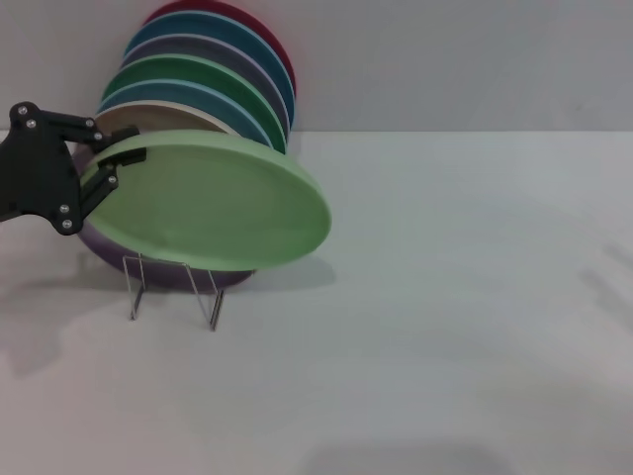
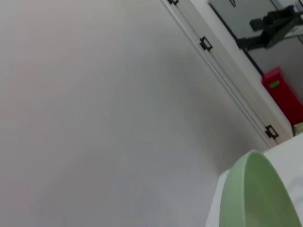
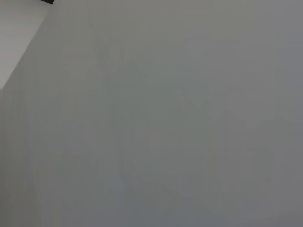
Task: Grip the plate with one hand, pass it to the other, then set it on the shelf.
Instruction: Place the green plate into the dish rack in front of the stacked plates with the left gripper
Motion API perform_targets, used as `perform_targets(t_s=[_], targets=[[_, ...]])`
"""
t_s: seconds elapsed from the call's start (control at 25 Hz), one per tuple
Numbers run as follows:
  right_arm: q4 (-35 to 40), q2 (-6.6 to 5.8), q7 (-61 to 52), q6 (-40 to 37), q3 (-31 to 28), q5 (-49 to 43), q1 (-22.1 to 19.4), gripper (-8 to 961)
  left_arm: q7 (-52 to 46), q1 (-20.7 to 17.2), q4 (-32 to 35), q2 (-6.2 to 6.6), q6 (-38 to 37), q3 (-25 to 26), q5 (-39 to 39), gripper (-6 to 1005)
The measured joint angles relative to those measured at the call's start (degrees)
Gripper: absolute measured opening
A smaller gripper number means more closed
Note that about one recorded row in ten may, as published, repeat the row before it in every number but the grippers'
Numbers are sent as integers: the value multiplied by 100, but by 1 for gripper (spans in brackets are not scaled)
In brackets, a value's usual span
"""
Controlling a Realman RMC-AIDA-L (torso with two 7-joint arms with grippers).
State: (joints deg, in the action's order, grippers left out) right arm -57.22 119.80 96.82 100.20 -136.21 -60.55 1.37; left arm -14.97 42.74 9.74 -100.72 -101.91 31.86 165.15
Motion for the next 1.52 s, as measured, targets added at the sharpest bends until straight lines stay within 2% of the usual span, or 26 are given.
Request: perform_targets(t_s=[0.88,1.52], targets=[[-155,-14,2,0,121,0,-7,608,-116,-11,2,-32,172,-90,-29,178],[-733,-20,-97,0,378,166,-357,607,42,-256,63,-273,162,-79,-662,184]])
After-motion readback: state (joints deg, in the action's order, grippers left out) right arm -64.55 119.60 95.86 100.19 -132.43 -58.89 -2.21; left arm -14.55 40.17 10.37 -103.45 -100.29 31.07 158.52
